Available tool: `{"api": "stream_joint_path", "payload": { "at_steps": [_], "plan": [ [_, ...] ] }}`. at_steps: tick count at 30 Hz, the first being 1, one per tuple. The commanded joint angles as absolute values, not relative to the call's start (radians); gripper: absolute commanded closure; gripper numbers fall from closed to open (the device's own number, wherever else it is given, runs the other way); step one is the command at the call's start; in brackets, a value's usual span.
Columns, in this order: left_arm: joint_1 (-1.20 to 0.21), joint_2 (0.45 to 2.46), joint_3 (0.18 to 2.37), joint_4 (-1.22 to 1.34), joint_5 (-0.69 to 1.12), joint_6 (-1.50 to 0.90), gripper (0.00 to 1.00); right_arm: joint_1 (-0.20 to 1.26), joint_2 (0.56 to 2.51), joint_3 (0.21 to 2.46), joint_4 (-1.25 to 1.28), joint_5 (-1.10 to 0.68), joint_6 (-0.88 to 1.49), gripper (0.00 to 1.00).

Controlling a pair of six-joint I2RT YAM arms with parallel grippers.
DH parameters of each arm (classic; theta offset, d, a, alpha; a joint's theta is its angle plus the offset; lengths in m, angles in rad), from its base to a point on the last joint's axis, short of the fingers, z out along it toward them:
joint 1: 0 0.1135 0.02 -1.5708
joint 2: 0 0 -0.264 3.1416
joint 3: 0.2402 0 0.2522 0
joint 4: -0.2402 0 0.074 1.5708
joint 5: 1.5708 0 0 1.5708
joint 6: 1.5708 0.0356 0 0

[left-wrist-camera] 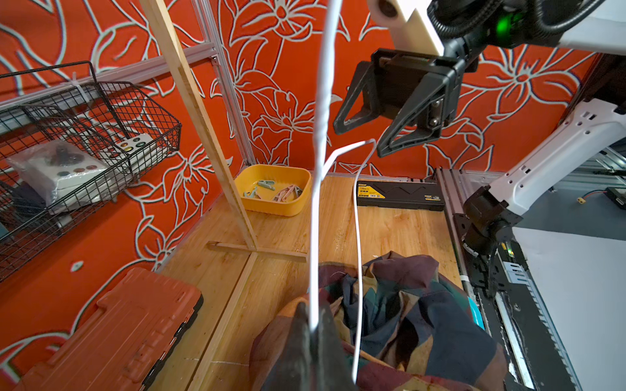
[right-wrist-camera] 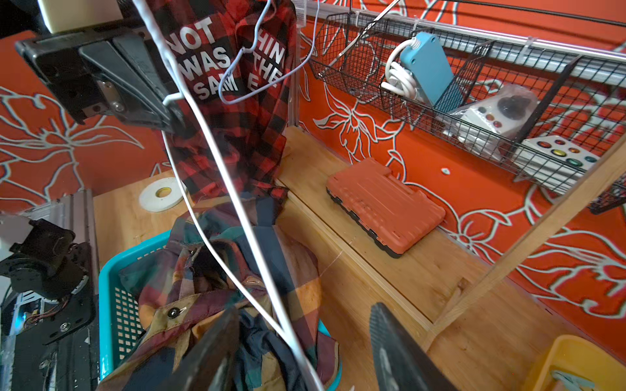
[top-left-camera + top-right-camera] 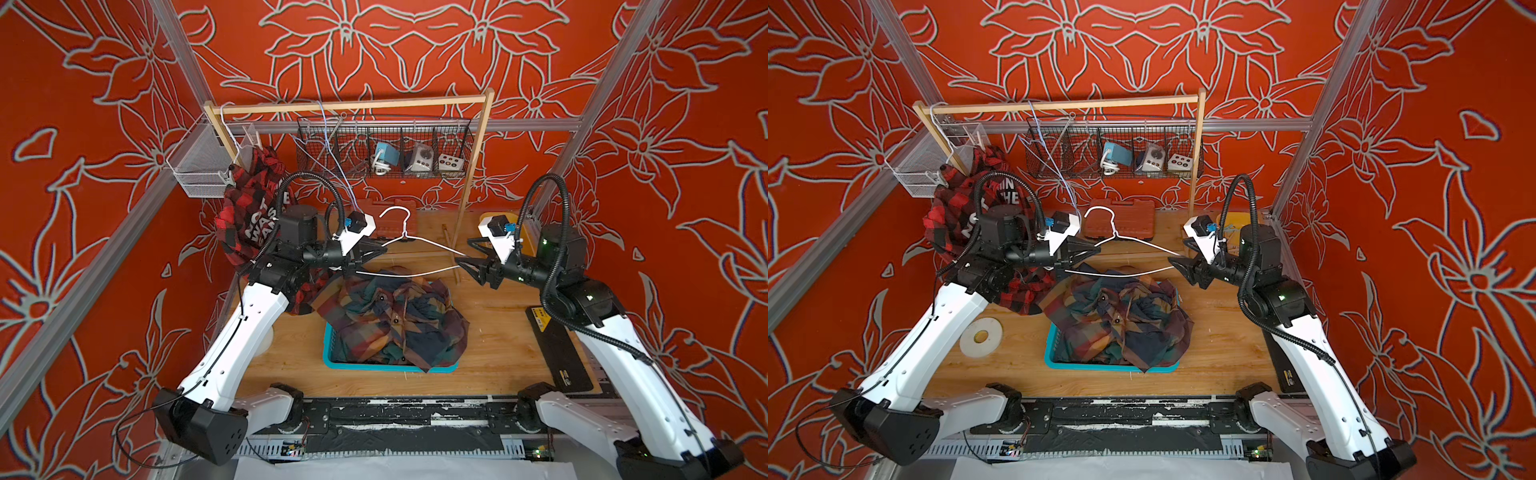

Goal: Remove the clothespins securing long-sleeve shirts to the hanger
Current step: Place the hanger on the clothesline.

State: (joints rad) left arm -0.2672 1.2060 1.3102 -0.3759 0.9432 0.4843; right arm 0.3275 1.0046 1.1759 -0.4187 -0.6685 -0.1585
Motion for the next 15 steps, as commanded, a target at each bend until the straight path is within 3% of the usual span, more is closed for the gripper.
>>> {"api": "stream_joint_path", "payload": {
  "at_steps": [1, 7, 13, 15],
  "plan": [
    [-0.257, 1.188, 1.345, -0.388, 0.998, 0.514, 1.0, 0.306, 1.028, 1.149, -0.32, -0.796, -0.166, 0.38],
    [-0.237, 1.176, 1.351, -0.378, 1.049, 0.505, 1.0, 0.304, 1.05, 1.133, -0.316, -0.832, -0.168, 0.42],
    [-0.227, 1.17, 1.352, -0.353, 1.052, 0.485, 1.0, 0.304, 1.02, 1.117, -0.323, -0.86, -0.134, 0.97],
    [-0.227, 1.167, 1.346, -0.34, 1.034, 0.472, 1.0, 0.305, 0.994, 1.106, -0.322, -0.848, -0.112, 1.0]
  ]
}}
